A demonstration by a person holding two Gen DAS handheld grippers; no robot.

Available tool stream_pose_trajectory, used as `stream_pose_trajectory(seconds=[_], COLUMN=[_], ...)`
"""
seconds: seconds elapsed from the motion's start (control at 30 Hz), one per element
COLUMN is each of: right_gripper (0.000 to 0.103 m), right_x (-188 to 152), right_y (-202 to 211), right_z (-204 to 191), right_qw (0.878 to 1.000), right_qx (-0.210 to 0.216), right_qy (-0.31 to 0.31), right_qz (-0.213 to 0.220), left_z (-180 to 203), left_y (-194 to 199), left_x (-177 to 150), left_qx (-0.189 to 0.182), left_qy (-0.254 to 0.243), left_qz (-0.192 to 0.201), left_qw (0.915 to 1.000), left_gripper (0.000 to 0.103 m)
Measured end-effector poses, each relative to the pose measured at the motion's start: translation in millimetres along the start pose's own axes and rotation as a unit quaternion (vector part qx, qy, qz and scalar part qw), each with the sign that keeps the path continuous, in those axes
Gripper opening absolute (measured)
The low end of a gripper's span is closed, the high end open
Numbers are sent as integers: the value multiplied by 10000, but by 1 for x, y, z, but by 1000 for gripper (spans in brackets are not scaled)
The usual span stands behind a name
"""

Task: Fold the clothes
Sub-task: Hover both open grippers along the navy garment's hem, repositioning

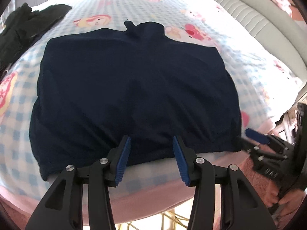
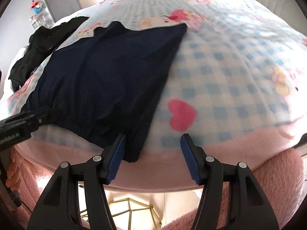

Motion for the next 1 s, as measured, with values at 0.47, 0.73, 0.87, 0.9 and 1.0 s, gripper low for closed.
stream_pose_trajectory(seconds=[0.47,0.73,0.87,0.9,1.0], right_gripper=[60,60,60,60,60], right_x=[9,-1,1,2,5], right_y=[19,13,15,12,2], right_z=[0,21,17,15,12], right_qw=[9982,9967,9950,9952,9968], right_qx=[482,461,723,721,586], right_qy=[-154,-631,-644,-623,-531], right_qz=[321,214,254,230,127], left_z=[13,-35,-55,-58,-64], left_y=[-14,17,14,10,4], left_x=[6,9,4,2,0], left_qx=[-350,-669,-145,-74,95], left_qy=[46,829,903,914,933], left_qz=[71,538,383,306,170], left_qw=[9994,9929,9951,9953,9954], left_gripper=[48,48,48,48,48])
Point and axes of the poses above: each gripper's, at about its wrist camera, not at the fingertips, and y roughly against the way its jaws point, z to its right, x to its top, the point moved 1 cm from there along -y, roughly the way its jaws point, and after that the axes turned 9 degrees about x, right-handed, at the moved point
